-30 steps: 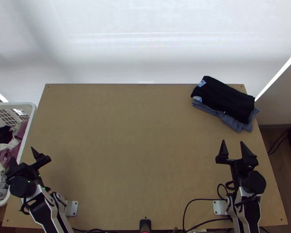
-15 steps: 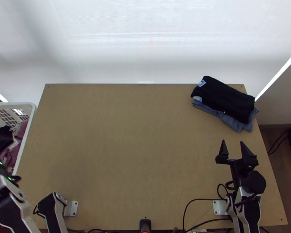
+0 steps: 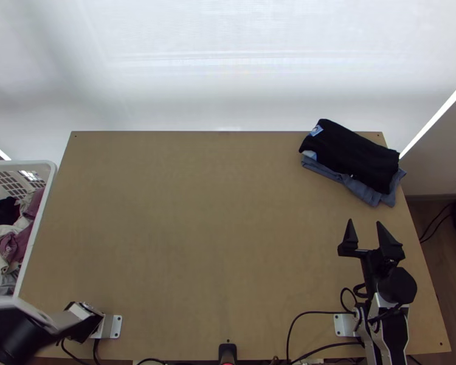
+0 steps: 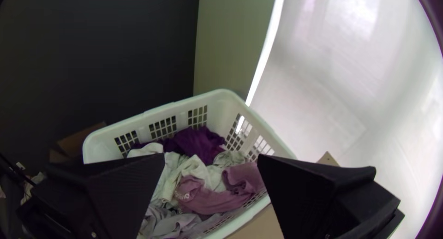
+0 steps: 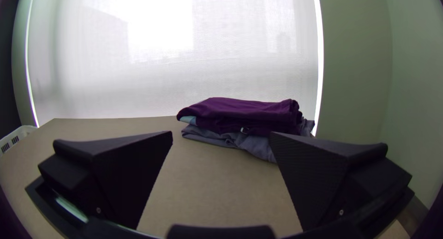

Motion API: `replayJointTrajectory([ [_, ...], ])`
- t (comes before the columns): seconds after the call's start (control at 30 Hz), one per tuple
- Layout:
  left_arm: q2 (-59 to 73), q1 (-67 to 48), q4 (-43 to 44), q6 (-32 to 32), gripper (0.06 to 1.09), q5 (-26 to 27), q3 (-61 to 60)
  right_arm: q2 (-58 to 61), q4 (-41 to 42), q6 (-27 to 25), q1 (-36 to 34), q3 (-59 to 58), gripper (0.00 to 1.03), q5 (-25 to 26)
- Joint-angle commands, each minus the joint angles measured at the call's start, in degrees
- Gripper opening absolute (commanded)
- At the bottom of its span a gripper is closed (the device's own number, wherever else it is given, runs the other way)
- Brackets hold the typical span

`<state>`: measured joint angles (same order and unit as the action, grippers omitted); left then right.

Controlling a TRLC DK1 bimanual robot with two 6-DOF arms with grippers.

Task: Fold the t-shirt

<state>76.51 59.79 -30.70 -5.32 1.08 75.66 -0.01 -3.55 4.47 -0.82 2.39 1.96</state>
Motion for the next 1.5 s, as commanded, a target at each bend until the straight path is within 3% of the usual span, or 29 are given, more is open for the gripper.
replayJointTrajectory([
  [0.0, 14.5, 1.9, -7.4, 4.9, 1.04, 0.9, 8.8, -0.2, 0.9, -0.3, -0.2, -0.5, 0.98, 0.2],
  [0.3, 41.1, 5.5, -13.4, 13.1, 1.03, 0.9, 22.8, -0.2, 0.9, -0.3, -0.2, -0.5, 0.98, 0.2],
  [0.43, 49.2, 6.4, -13.6, 14.4, 0.94, 0.9, 27.1, -0.2, 0.9, -0.3, -0.2, -0.5, 0.98, 0.2],
  [0.63, 58.1, 6.6, -13.6, 16.3, 0.94, 0.9, 31.4, -0.2, 0.9, -0.3, -0.2, -0.5, 0.98, 0.2],
  [1.03, 61.1, 5.1, -18.2, 17.6, 0.94, 3.8, 31.4, -0.2, 0.9, -0.3, -0.2, -0.5, 0.98, 0.2],
  [1.3, 64.4, 4.2, -13.0, 18.2, 0.93, 3.8, 31.4, -0.2, 0.9, -0.3, -0.2, -0.5, 0.98, 0.2],
  [1.4, 65.9, 4.1, -10.2, 18.5, 0.8, 3.8, 31.7, -0.2, 0.9, -0.3, -0.2, -0.5, 0.98, 0.2],
  [1.47, 66.5, 4.1, -7.6, 18.3, 0.56, 3.8, 31.7, -0.2, 0.9, -0.3, -0.2, -0.5, 0.98, 0.2],
])
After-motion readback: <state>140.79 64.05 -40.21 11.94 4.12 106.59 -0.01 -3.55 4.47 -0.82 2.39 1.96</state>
